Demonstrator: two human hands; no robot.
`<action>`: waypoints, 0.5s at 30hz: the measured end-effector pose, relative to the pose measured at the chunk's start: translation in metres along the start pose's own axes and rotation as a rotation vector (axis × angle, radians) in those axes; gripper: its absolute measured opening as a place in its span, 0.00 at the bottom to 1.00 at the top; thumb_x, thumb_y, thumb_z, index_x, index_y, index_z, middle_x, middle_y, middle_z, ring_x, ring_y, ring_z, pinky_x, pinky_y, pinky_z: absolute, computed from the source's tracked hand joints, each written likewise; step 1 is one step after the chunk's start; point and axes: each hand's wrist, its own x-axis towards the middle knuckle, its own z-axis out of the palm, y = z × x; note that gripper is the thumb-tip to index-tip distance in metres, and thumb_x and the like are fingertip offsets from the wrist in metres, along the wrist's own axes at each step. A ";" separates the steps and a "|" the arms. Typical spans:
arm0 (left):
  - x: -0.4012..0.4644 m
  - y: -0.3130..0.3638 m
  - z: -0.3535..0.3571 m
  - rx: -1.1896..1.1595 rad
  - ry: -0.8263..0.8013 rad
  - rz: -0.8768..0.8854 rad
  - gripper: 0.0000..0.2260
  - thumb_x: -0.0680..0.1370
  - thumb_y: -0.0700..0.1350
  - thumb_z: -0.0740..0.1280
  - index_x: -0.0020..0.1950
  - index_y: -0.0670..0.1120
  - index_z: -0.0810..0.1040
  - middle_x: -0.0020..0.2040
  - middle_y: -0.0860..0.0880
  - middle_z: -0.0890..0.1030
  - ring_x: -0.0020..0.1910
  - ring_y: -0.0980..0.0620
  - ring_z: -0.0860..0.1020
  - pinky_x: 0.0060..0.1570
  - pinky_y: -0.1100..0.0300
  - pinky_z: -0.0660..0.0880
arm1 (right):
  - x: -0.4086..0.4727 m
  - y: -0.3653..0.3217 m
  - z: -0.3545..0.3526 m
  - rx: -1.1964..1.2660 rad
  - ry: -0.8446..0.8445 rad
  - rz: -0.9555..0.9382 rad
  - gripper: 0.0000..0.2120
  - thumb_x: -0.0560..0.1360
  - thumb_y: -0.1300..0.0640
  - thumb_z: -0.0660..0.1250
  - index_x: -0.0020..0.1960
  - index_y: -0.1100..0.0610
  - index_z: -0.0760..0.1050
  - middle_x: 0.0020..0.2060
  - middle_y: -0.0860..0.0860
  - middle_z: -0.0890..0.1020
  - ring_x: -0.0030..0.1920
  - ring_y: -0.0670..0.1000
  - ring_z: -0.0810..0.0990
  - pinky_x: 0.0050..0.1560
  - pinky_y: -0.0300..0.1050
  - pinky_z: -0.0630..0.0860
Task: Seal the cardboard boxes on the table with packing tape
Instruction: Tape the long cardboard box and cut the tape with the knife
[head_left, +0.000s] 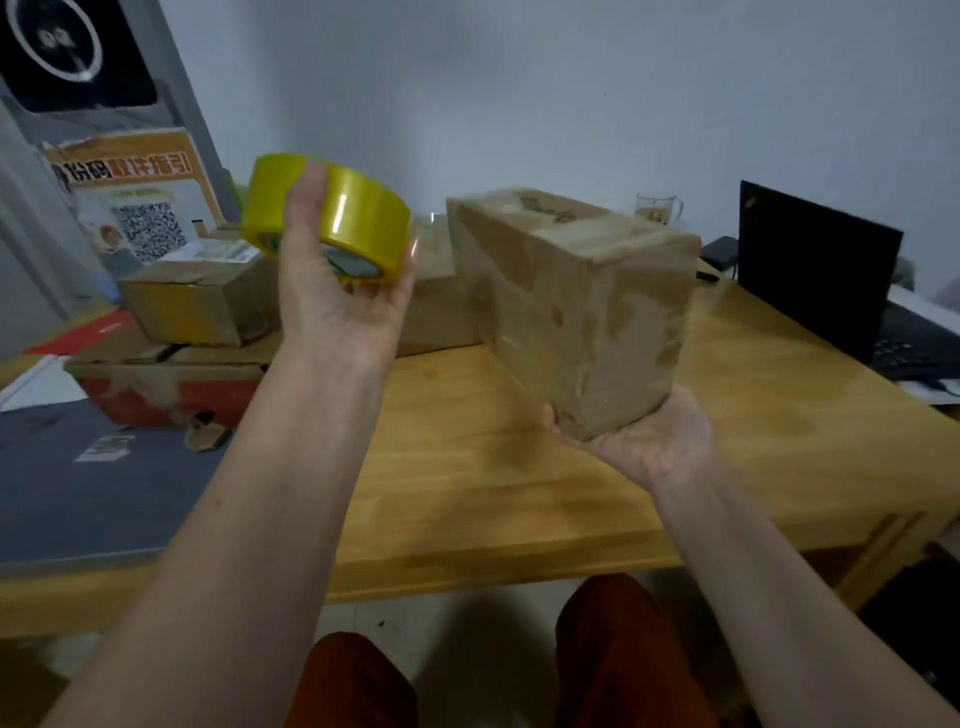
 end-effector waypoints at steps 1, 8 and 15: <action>0.001 0.000 0.000 0.012 0.004 0.027 0.26 0.71 0.51 0.77 0.65 0.46 0.74 0.59 0.43 0.78 0.55 0.43 0.80 0.43 0.53 0.81 | 0.001 -0.005 -0.002 0.026 -0.020 -0.017 0.26 0.79 0.49 0.47 0.57 0.59 0.82 0.56 0.63 0.81 0.50 0.65 0.82 0.51 0.67 0.73; 0.006 -0.022 -0.009 0.139 0.022 -0.075 0.20 0.72 0.52 0.76 0.59 0.47 0.76 0.52 0.45 0.81 0.45 0.47 0.83 0.41 0.56 0.81 | 0.013 -0.024 -0.011 0.051 -0.022 -0.068 0.24 0.80 0.49 0.48 0.60 0.59 0.78 0.56 0.64 0.81 0.51 0.66 0.82 0.49 0.65 0.75; 0.028 -0.038 -0.018 0.243 -0.051 -0.148 0.30 0.63 0.50 0.77 0.64 0.47 0.75 0.58 0.45 0.77 0.60 0.45 0.78 0.45 0.54 0.81 | 0.032 -0.061 -0.017 -0.087 -0.053 -0.115 0.25 0.79 0.50 0.47 0.68 0.56 0.74 0.65 0.63 0.75 0.66 0.68 0.71 0.64 0.69 0.65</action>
